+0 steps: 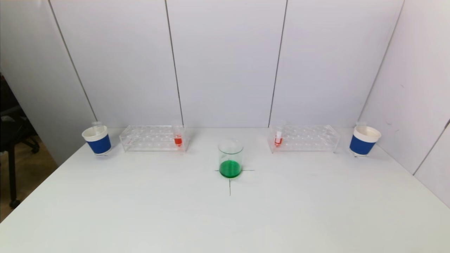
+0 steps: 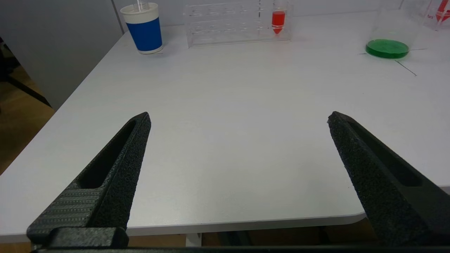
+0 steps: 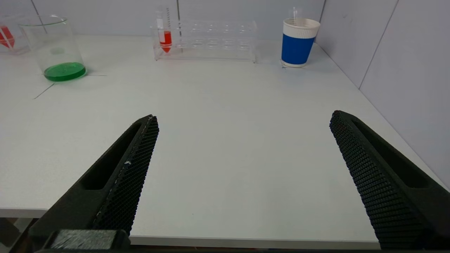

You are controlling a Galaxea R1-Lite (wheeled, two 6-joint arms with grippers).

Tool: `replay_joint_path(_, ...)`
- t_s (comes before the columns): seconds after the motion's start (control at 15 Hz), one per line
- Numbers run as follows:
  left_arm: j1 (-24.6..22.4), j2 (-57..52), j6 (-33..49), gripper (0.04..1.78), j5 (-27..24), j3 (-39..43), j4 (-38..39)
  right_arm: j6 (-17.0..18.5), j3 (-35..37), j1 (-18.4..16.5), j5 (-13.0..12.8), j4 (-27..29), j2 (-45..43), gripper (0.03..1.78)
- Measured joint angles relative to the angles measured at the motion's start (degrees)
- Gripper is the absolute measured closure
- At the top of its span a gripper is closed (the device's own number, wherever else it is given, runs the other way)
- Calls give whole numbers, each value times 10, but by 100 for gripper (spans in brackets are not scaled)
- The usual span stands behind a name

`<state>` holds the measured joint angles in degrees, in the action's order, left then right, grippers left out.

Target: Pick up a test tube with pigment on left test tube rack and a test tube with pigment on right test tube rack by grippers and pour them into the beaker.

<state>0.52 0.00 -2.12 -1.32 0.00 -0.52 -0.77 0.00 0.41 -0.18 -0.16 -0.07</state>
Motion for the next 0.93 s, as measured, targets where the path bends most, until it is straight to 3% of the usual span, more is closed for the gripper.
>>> replay_joint_path(0.93,0,0,0,6,0,0,0,0,0,0,0,0,0,4)
